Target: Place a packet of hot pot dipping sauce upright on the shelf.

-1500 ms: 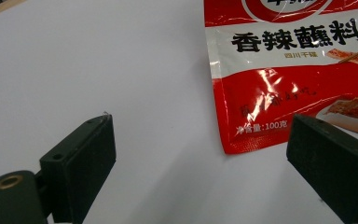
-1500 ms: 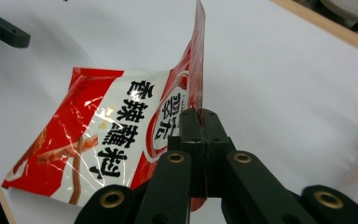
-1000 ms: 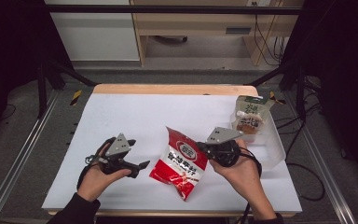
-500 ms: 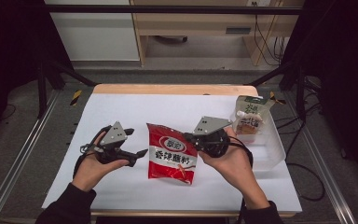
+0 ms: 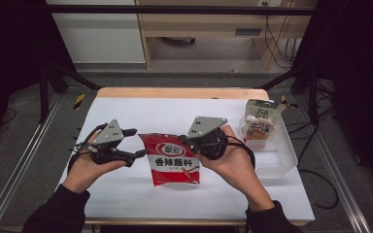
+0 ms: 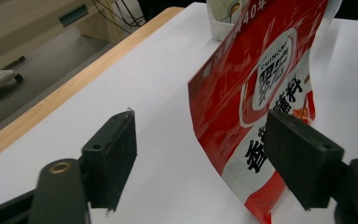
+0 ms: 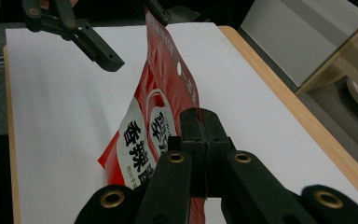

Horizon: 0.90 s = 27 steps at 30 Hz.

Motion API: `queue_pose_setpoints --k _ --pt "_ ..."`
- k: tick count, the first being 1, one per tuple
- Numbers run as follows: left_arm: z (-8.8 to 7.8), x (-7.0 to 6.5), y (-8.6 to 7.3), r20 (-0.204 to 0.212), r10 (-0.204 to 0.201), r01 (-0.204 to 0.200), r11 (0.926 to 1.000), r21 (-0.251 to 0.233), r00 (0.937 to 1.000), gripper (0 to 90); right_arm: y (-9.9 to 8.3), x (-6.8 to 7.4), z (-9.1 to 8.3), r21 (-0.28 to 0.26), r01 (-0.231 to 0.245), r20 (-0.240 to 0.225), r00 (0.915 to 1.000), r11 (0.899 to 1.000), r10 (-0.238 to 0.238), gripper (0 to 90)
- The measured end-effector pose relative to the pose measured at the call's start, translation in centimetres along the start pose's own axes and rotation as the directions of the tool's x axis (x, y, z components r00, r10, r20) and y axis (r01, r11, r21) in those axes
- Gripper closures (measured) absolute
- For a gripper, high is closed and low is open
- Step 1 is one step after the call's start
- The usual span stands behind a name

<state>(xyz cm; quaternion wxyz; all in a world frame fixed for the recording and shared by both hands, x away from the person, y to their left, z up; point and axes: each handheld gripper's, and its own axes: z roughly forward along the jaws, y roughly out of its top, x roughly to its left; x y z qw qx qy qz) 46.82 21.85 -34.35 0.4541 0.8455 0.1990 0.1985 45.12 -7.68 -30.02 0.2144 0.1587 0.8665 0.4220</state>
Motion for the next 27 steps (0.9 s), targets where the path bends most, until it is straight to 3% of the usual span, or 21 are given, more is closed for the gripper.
queue_pose_setpoints --k 9,19,27 --pt "0.2 0.0 0.0 0.037 0.004 -0.004 0.9999 -0.011 0.9993 28.3 0.9 0.4 0.2 -0.007 0.031 -0.018 0.9994 1.0 -0.031 90.0" --pt "0.1 -0.1 0.0 0.052 0.004 -0.002 0.9995 -0.031 0.9986 40.1 1.4 0.6 0.3 -0.009 0.052 -0.034 0.9981 0.999 -0.052 90.0" --pt "0.7 -0.1 0.1 0.072 0.016 -0.015 0.9998 -0.016 0.9973 50.7 1.5 0.5 0.0 -0.014 0.046 -0.052 0.9975 0.999 -0.047 90.0"
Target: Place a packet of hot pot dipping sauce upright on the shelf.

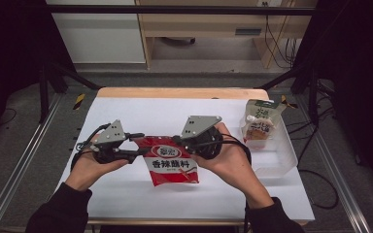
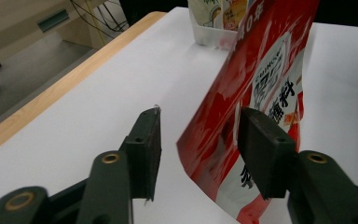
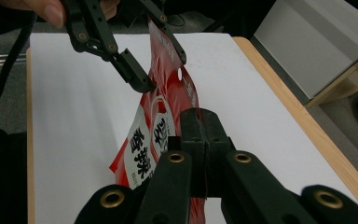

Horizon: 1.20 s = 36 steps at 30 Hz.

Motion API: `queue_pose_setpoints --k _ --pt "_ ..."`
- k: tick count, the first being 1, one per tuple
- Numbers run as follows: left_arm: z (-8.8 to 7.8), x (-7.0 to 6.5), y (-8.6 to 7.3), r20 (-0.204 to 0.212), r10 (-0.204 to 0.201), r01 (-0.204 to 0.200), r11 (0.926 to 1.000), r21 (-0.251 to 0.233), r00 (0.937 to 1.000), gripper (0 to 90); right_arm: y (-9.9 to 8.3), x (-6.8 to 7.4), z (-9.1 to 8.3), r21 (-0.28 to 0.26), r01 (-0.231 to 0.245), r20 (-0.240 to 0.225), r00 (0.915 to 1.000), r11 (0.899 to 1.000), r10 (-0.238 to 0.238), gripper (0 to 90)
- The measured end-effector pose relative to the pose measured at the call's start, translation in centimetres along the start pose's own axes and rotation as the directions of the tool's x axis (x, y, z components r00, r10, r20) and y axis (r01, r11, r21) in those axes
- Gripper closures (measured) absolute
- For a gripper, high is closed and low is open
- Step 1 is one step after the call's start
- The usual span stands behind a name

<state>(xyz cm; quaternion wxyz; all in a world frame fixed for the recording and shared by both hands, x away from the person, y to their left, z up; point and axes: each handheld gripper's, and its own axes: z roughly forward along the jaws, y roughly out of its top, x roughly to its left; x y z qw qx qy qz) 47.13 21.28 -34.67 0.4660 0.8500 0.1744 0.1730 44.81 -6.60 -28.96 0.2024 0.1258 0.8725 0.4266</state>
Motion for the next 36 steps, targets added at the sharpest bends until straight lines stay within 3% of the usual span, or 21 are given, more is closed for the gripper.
queue_pose_setpoints --k 3,4,9,13,16,20,23,27,36 --pt "0.4 -0.2 0.1 0.025 -0.001 0.0 0.9999 0.017 0.9997 61.1 0.1 0.0 -0.1 0.007 0.001 -0.004 1.0 1.0 -0.001 90.0" --pt "0.5 -0.3 0.2 0.014 -0.001 0.001 0.9997 0.025 0.9999 63.3 0.1 0.0 -0.1 0.011 0.003 -0.005 1.0 1.0 -0.003 90.0" --pt "0.4 -0.8 0.7 0.052 0.002 -0.002 0.9999 0.015 0.9986 88.0 -0.1 -0.4 -0.6 0.038 0.002 -0.008 1.0 0.999 -0.001 90.0" --pt "0.3 -1.4 1.3 0.06 0.02 -0.02 0.9997 0.011 0.998 89.9 -0.3 -0.7 -1.4 0.066 0.002 -0.01 1.0 0.998 -0.001 88.6" --pt "0.3 -1.6 1.7 0.059 0.045 -0.046 0.9988 0.015 0.9972 90.0 -0.6 -1.0 -1.7 0.09 0.006 -0.026 0.9997 0.996 -0.004 78.7" --pt "0.3 -1.8 2.1 0.049 0.082 -0.085 0.9955 0.043 0.9954 90.0 -0.5 -0.9 -1.3 0.178 0.079 -0.037 0.9966 0.981 -0.074 57.2" --pt "0.3 -1.8 2.2 0.046 0.079 -0.081 0.9959 0.039 0.9958 90.0 -0.2 -0.9 -0.7 0.253 0.122 -0.012 0.9923 0.96 -0.123 50.6" --pt "0.0 -1.8 2.3 0.057 0.079 -0.081 0.9964 0.024 0.9952 90.0 0.3 -1.0 0.3 0.305 0.174 -0.014 0.9839 0.936 -0.178 46.4" --pt "-0.1 -2.1 2.5 0.075 0.093 -0.094 0.9955 0.007 0.9928 90.0 -0.2 -2.3 2.4 0.362 0.159 -0.048 0.9873 0.919 -0.151 48.2"
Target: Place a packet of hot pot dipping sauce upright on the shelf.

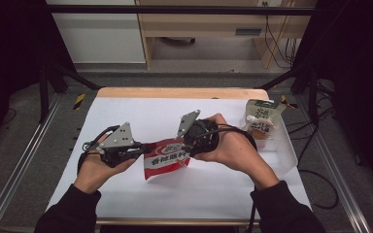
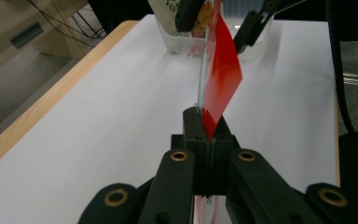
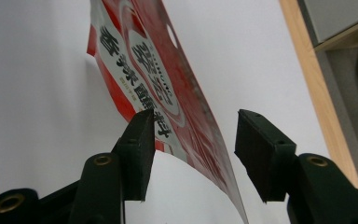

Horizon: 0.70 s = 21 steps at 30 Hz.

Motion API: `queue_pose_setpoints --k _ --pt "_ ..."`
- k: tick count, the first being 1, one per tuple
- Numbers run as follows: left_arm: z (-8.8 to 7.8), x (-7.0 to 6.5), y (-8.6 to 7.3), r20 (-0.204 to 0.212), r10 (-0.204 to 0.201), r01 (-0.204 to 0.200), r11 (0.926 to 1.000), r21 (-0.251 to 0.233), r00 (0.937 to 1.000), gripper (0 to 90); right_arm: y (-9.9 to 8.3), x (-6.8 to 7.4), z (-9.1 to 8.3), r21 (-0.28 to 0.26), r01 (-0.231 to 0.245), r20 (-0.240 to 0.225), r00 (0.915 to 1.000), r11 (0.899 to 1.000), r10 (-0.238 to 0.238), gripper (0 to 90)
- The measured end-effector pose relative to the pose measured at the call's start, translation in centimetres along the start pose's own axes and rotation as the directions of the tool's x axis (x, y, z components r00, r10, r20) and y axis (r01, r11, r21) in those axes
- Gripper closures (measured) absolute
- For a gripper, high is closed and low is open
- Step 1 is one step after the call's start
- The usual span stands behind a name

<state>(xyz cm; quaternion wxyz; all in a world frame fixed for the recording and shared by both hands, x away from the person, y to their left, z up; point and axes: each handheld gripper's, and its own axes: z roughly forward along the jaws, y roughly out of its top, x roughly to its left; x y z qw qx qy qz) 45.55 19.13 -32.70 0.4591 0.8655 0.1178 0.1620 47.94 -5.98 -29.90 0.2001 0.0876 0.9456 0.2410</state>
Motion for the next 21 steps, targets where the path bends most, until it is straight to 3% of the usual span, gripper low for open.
queue_pose_setpoints --k 6,10,12,21 --pt "-0.2 0.1 -0.1 0.002 0.005 -0.005 1.0 -0.008 1.0 90.0 -0.7 -0.5 1.6 0.011 -0.015 -0.045 0.9989 1.0 0.016 62.1" --pt "-0.3 0.3 -0.2 -0.015 -0.007 0.007 0.9999 -0.009 0.9999 90.0 -0.9 -0.3 1.7 0.001 -0.015 -0.044 0.9989 1.0 0.015 81.2" --pt "-0.4 0.5 -0.2 -0.022 -0.021 0.02 0.9997 -0.016 0.9995 90.0 -0.9 -0.3 1.5 -0.007 -0.02 -0.053 0.9984 1.0 0.02 86.6" --pt "-0.5 0.9 -0.6 -0.031 -0.082 0.08 0.9935 -0.081 0.9961 86.0 0.1 -0.7 0.0 0.003 -0.031 -0.045 0.9985 1.0 0.032 89.4"
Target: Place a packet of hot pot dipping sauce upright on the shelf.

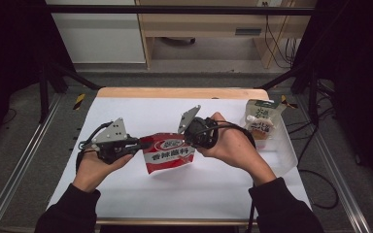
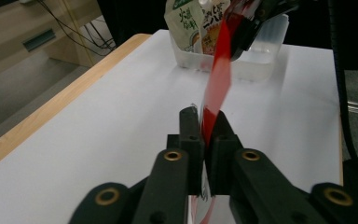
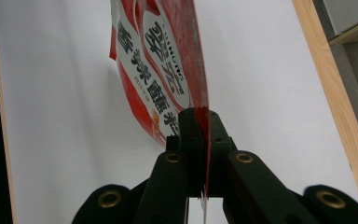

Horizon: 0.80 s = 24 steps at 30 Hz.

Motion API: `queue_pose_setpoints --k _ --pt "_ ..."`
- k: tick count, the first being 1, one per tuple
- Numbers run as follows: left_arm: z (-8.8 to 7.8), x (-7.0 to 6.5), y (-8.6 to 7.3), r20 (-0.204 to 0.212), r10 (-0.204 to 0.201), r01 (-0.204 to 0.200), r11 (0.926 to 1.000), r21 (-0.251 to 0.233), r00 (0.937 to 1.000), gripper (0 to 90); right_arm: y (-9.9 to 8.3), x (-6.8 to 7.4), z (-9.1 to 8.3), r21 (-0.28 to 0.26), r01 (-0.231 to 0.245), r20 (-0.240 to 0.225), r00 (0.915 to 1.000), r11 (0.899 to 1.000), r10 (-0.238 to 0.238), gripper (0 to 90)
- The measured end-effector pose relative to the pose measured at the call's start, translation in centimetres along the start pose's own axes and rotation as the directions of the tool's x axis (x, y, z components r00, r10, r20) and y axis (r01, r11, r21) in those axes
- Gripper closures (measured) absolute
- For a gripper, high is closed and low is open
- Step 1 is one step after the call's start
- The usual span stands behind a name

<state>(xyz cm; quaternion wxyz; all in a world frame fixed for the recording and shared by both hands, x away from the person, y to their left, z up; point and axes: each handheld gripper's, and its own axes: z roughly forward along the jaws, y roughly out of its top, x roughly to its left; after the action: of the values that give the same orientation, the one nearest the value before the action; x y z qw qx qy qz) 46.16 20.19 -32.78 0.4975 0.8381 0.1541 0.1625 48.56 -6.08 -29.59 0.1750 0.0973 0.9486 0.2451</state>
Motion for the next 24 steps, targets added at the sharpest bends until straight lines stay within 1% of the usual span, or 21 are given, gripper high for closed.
queue_pose_setpoints --k 1,2,4,6,8,9,10,12,13,15,17,18,19,21,22,24 --pt "0.0 0.0 -0.1 -0.009 -0.003 0.003 1.0 -0.003 1.0 83.8 0.1 0.0 -0.2 0.004 0.002 -0.001 1.0 1.0 -0.002 89.4" --pt "0.0 0.0 -0.2 -0.021 -0.01 0.009 0.9999 -0.013 0.9997 79.6 0.1 0.0 -0.3 0.006 0.002 -0.001 1.0 1.0 -0.002 89.4" --pt "0.0 0.0 -0.4 -0.033 -0.033 0.032 0.9987 -0.04 0.9989 66.1 0.2 -0.1 -0.4 0.023 0.006 0.004 1.0 1.0 -0.006 89.5" --pt "-0.1 0.0 -0.7 -0.053 -0.055 0.052 0.9971 -0.056 0.9971 55.3 0.2 -0.1 -0.6 0.034 0.002 0.01 0.9999 0.999 -0.002 89.5" --pt "-0.3 -0.1 -1.1 -0.086 -0.06 0.056 0.997 -0.054 0.9945 43.4 0.1 -0.4 -1.0 0.031 0.002 0.017 0.9999 1.0 -0.002 89.5" --pt "-0.4 -0.2 -1.4 -0.105 -0.059 0.054 0.9973 -0.049 0.9928 38.4 0.0 -0.6 -1.2 0.032 -0.008 0.022 0.9997 0.999 0.007 89.5" --pt "-0.4 -0.3 -1.8 -0.116 -0.067 0.062 0.9969 -0.049 0.9909 33.6 -0.1 -0.7 -1.4 0.027 -0.015 0.027 0.9995 1.0 0.014 89.5" --pt "-0.3 -0.3 -3.0 -0.129 -0.099 0.093 0.9943 -0.052 0.9867 29.2 -0.3 -1.1 -2.0 0.02 -0.027 0.038 0.999 0.999 0.026 89.5" --pt "-0.2 -0.2 -3.4 -0.135 -0.109 0.104 0.9937 -0.041 0.9848 26.9 -0.4 -1.3 -2.2 0.017 -0.035 0.041 0.9986 0.999 0.035 89.5" --pt "0.3 -0.2 -4.9 -0.168 -0.119 0.121 0.9927 -0.001 0.9785 21.5 -0.6 -1.6 -2.7 0.015 -0.053 0.047 0.9975 0.998 0.052 89.5" --pt "0.6 -0.1 -6.0 -0.175 -0.149 0.153 0.9881 0.011 0.9732 17.0 -0.7 -1.9 -3.4 0.012 -0.063 0.062 0.9962 0.998 0.062 89.5" --pt "0.6 -0.1 -6.4 -0.176 -0.158 0.163 0.9865 0.012 0.9716 15.3 -0.7 -1.9 -3.8 0.01 -0.069 0.071 0.9952 0.998 0.068 89.5" --pt "0.6 -0.1 -6.9 -0.183 -0.169 0.174 0.9846 0.012 0.9684 15.1 -0.7 -1.9 -4.0 0.007 -0.071 0.075 0.9947 0.997 0.07 89.5" --pt "0.7 -0.2 -7.8 -0.196 -0.173 0.182 0.983 0.028 0.9653 13.3 -0.8 -2.1 -4.9 0.0 -0.077 0.092 0.9928 0.997 0.077 89.5" --pt "0.8 -0.1 -8.2 -0.208 -0.175 0.185 0.9822 0.031 0.9624 11.9 -0.9 -2.2 -5.3 -0.005 -0.084 0.097 0.9917 0.996 0.084 89.5" --pt "0.9 0.1 -9.0 -0.218 -0.201 0.212 0.9769 0.029 0.9551 10.2 -1.2 -2.4 -6.0 -0.012 -0.093 0.104 0.9902 0.996 0.093 89.5"
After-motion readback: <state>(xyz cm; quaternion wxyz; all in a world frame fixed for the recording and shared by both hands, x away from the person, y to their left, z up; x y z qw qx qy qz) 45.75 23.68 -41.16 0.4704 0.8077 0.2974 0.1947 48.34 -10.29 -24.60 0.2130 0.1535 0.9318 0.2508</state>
